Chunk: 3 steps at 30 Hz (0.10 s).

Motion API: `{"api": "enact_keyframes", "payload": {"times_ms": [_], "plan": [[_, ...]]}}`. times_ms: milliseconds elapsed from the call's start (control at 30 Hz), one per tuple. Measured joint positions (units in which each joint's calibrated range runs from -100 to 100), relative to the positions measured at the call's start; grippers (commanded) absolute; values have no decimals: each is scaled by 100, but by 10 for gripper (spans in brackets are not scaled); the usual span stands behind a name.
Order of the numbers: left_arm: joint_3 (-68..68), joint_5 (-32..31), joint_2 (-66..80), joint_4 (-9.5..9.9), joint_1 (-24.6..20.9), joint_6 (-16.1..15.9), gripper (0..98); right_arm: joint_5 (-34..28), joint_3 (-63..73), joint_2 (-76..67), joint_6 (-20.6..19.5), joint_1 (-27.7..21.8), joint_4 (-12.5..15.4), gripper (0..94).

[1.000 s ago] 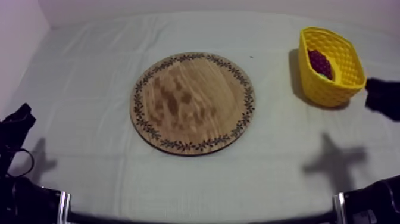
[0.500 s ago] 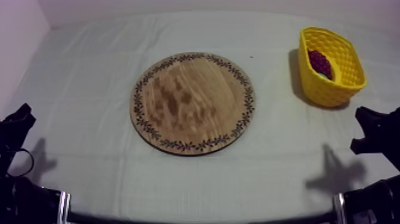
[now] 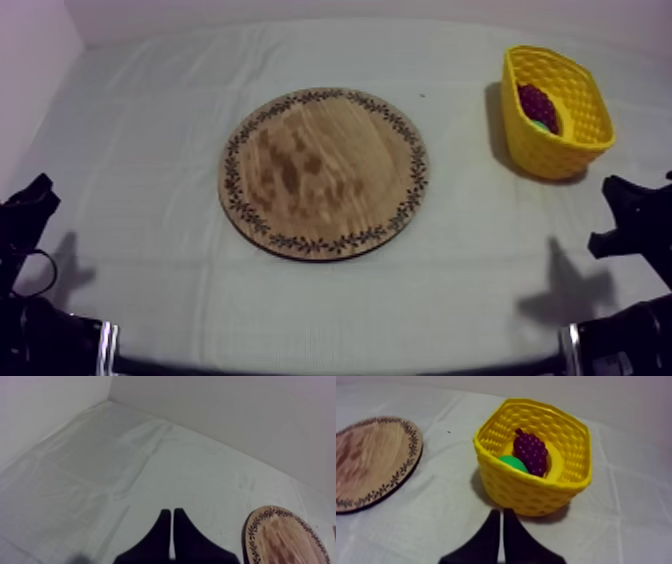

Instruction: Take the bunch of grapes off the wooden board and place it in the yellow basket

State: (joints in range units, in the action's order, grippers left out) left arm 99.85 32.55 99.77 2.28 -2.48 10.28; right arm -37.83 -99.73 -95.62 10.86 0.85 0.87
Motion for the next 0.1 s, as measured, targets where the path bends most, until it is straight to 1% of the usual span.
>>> {"api": "enact_keyframes", "payload": {"times_ms": [100], "plan": [[0, 0, 0, 0, 0, 0, 0, 42, 0, 0, 114, 19, 0, 5]]}}
